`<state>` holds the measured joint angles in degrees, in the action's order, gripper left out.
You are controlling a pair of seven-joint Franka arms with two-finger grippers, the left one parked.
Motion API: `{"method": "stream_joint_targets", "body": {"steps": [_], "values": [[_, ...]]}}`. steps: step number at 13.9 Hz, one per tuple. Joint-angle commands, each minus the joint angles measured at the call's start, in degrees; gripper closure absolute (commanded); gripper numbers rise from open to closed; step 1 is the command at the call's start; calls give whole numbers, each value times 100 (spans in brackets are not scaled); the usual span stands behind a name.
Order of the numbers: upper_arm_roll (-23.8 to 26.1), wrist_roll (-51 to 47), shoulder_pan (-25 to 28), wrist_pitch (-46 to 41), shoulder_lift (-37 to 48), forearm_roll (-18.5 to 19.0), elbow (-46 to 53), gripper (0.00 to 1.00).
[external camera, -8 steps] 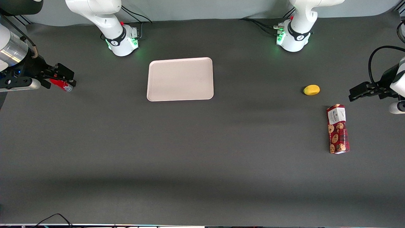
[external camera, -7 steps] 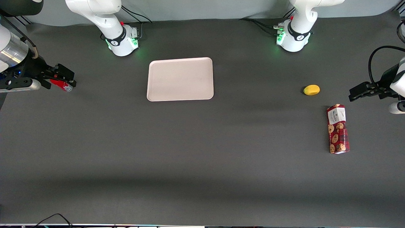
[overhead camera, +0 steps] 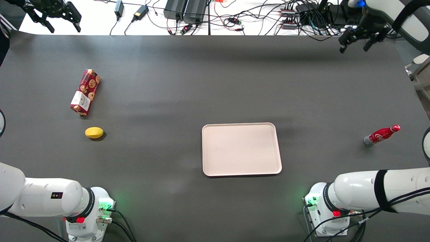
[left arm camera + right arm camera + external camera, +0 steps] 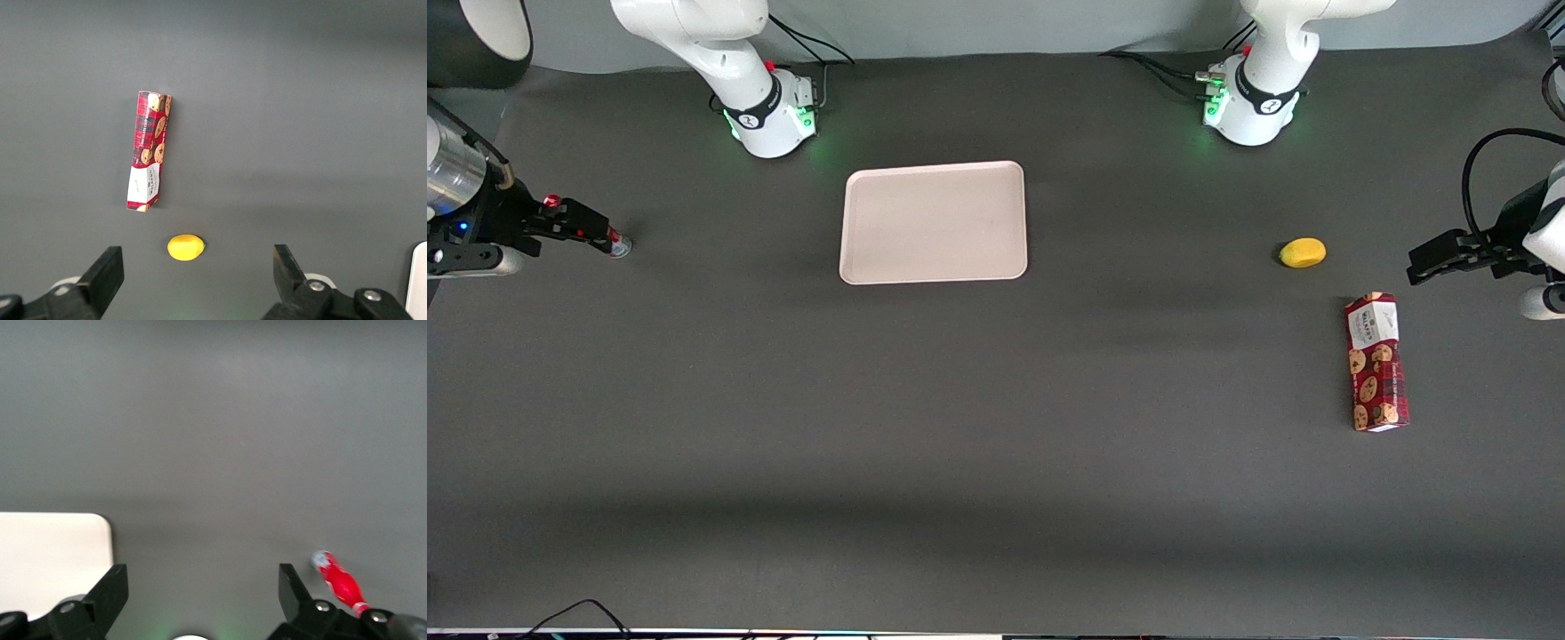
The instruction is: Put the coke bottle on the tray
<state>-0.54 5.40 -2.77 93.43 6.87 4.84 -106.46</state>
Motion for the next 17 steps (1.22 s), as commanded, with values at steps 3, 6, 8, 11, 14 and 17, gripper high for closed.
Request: {"method": "stream_joint_targets", "body": {"steps": [3,6,8,11,14,17], "values": [[-1271,1909,-13,1113,708,612,-1593,0],[-2167,2946,-39,1589,983,834,-2211,0],[-2660,3353,-48,2194,1052,1035,-2728,0],[-2969,3354,-135,2786,1334,1300,-3476,0],[-3503,3503,-153,2943,1456,1607,-3688,0],[-3944,3688,-162,3208,1747,2037,-3952,0]]}}
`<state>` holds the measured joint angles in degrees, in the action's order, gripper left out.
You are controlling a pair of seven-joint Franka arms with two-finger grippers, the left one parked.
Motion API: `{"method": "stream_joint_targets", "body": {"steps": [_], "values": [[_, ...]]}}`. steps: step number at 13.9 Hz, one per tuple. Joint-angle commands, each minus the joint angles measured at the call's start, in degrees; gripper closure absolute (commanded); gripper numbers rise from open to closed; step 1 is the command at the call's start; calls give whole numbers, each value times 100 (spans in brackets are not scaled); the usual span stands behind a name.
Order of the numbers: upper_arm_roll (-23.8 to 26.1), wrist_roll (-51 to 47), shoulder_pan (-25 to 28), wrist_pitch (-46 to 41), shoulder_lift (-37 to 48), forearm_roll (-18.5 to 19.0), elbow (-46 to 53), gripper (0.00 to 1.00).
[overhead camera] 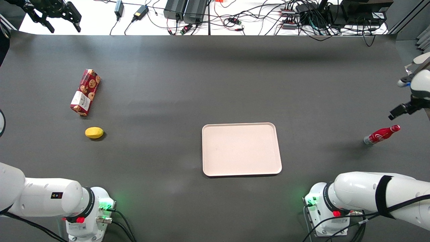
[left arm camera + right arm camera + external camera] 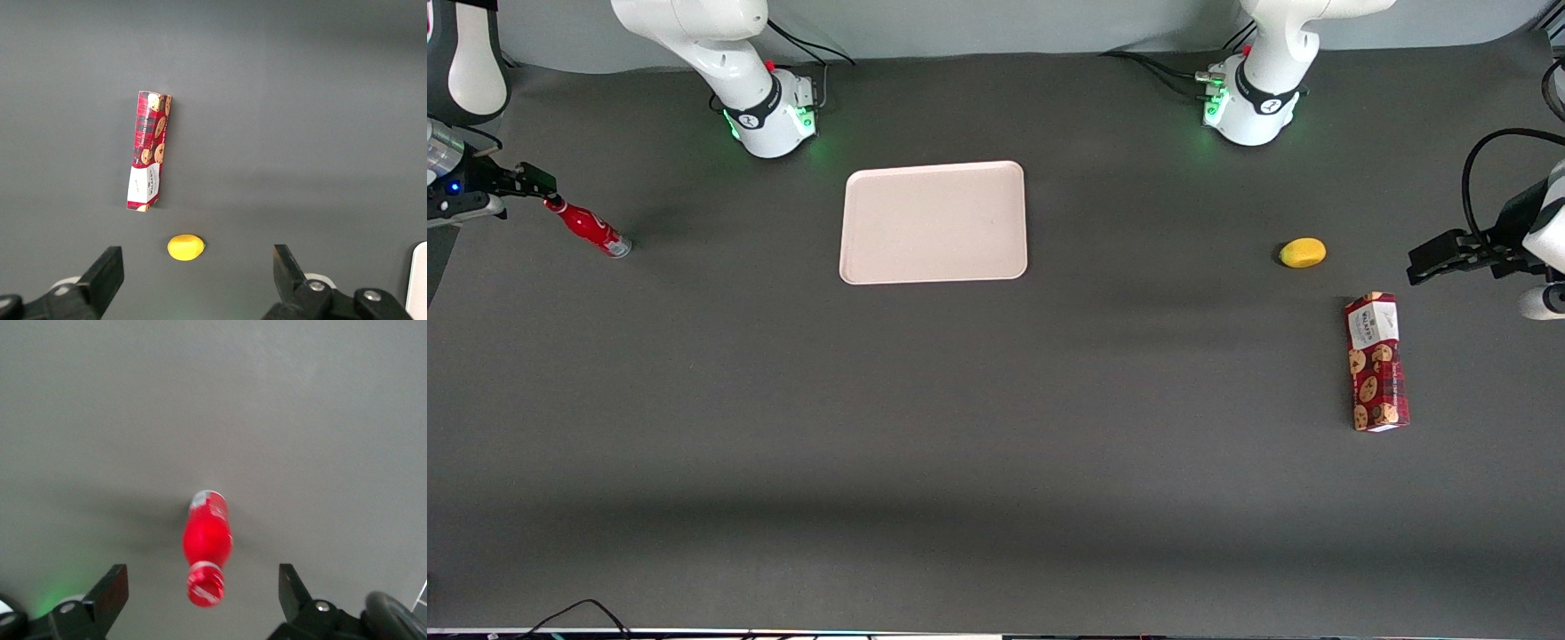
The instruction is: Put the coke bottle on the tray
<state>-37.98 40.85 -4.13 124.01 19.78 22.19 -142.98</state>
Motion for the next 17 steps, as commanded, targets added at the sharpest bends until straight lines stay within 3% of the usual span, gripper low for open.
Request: {"method": "stream_joint_targets", "body": {"steps": [1,7,17], "values": [[-314,142,-44,211,448,303,-352,0],[-578,72,-62,1001,211,303,-730,0],[-825,90,-26,1548,-264,277,-801,0]]}}
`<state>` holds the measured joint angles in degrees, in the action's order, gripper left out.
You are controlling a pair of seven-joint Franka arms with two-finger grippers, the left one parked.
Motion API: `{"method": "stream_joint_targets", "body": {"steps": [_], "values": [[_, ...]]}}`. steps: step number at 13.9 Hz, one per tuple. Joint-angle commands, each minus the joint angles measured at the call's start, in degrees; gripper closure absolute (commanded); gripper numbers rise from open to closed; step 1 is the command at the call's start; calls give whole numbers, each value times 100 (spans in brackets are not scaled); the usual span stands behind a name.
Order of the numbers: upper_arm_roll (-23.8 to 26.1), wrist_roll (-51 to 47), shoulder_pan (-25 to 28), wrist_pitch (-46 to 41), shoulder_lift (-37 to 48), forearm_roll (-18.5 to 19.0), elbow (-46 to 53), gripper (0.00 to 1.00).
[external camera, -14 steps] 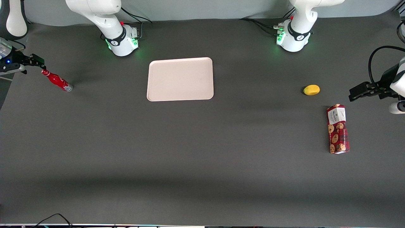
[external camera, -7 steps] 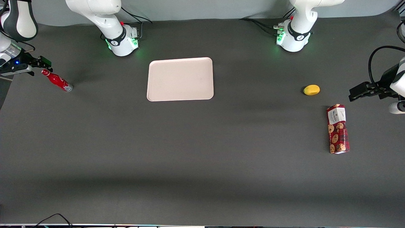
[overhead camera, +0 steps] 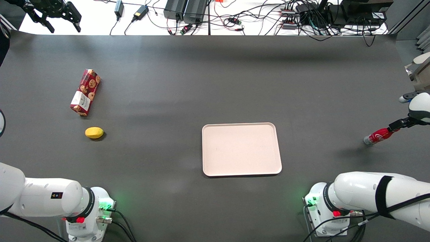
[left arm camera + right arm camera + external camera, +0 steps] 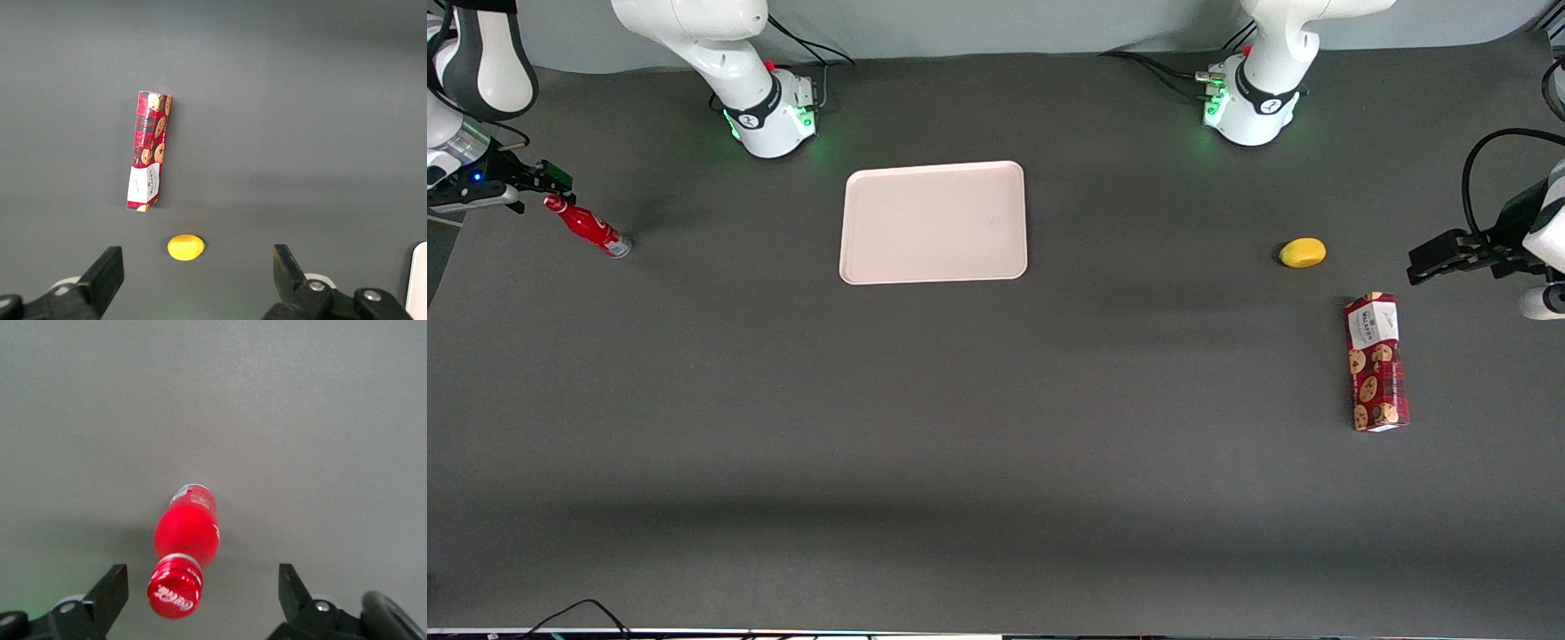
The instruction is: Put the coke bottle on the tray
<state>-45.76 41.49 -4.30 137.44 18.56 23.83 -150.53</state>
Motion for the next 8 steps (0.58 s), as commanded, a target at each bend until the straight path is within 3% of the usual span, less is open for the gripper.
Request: {"method": "stream_joint_targets", "body": {"steps": [1,4,8], "values": [[-47,17,-10,196,-142,96,-64,1],[-47,8,-1,187,-142,78,-82,10],[-38,0,26,152,-142,60,-73,41]]}}
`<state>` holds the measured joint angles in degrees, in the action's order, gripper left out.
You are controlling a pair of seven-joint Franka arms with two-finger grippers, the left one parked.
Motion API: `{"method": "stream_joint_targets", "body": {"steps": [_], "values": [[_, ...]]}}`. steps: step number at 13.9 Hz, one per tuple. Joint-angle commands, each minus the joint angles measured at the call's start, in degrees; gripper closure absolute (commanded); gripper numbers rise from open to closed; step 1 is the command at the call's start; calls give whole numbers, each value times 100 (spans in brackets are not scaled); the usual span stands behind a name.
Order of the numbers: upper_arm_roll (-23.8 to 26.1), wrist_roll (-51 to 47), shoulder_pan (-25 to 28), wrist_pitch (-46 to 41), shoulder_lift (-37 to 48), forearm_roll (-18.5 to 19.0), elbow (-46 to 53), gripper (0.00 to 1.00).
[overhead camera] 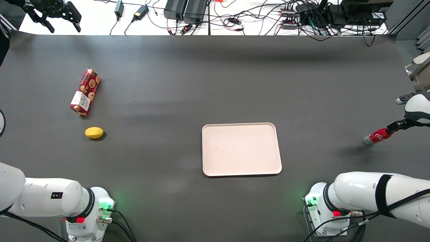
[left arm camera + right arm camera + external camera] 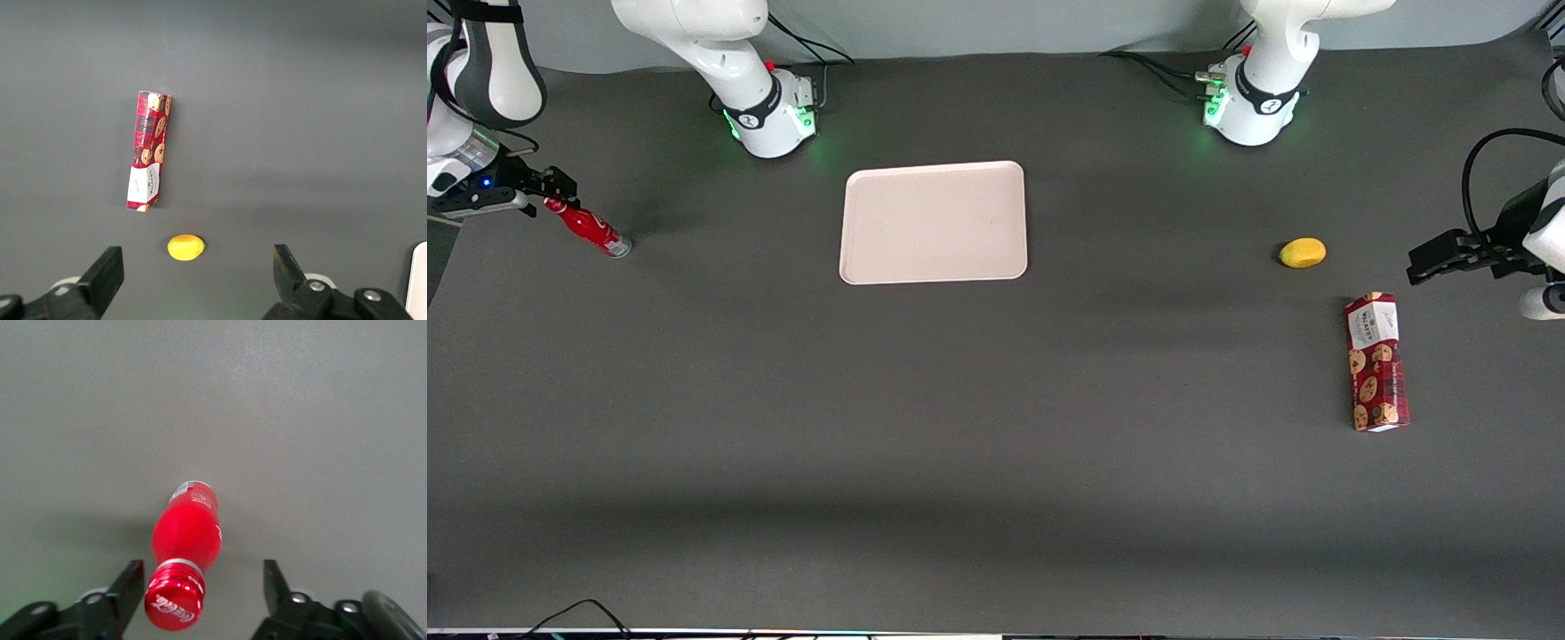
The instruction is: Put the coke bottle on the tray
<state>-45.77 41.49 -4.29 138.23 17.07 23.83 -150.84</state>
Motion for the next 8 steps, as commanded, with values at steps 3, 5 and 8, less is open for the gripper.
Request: {"method": "stream_joint_targets", "body": {"steps": [3,5,8], "values": [[-38,-9,34,72,7,60,-42,65],[-38,-9,43,64,7,51,-42,82],[-29,0,69,-102,25,-10,28,100]]}}
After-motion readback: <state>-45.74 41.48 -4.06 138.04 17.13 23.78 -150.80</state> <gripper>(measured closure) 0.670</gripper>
